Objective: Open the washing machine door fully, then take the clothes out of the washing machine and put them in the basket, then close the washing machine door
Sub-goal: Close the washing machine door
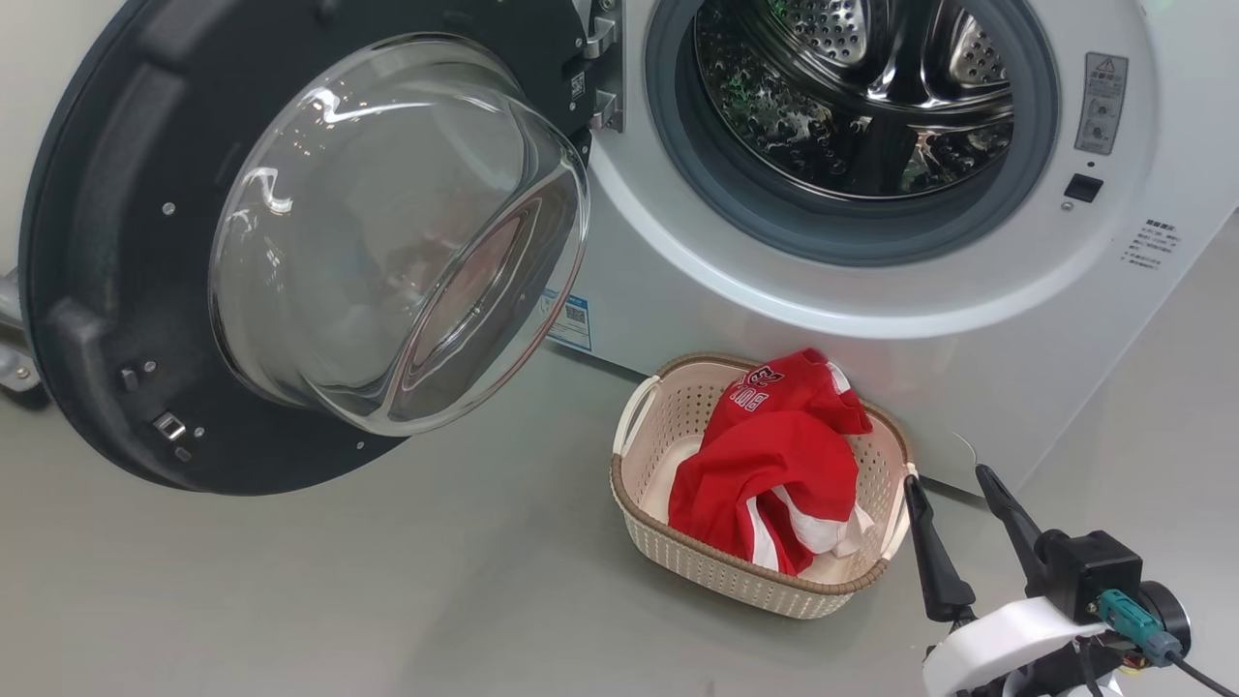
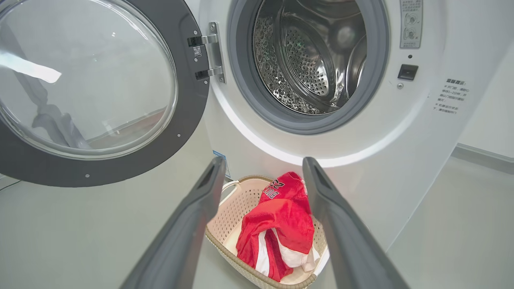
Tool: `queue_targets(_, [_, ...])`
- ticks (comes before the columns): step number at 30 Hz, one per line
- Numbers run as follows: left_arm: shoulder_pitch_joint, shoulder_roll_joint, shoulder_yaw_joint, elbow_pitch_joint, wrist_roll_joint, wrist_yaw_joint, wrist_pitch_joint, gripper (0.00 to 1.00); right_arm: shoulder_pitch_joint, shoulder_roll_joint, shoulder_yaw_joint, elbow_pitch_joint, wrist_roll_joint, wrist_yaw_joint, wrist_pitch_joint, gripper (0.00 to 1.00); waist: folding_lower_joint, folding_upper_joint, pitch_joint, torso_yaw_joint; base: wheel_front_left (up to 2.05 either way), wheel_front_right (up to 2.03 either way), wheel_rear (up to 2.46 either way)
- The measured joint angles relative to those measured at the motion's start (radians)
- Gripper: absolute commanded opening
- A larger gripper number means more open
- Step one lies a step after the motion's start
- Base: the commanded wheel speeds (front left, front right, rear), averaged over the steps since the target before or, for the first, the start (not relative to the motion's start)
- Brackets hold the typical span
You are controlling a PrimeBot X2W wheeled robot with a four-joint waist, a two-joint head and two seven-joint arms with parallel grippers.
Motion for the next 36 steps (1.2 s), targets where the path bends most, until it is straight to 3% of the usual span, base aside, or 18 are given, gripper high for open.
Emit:
queue_targets(10, [-0.106,0.087,0.03,0.207,-0.066,0.089,0.071,0.0,-0.021,-0.006,0.013,-0.008,-0.002,0.004,0.013,1.0,0.0,0.0,0.023,-0.037,0.0,0.0,0.0])
queue_targets(20, [-0.115,0.132,-0.005,0.339,-0.072,0.097,0.13,0.0,-0.037,-0.011,0.014,-0.016,-0.003,0.009,0.022,1.0,0.0,0.0,0.054,-0.078,0.0,0.0,0.0])
queue_targets(36, [-0.168,0.141,-0.106,0.447,-0.074,0.098,0.252,0.0,-0.062,-0.024,-0.005,-0.026,-0.008,0.009,0.023,1.0,0.0,0.0,0.109,-0.125,0.0,0.0,0.0])
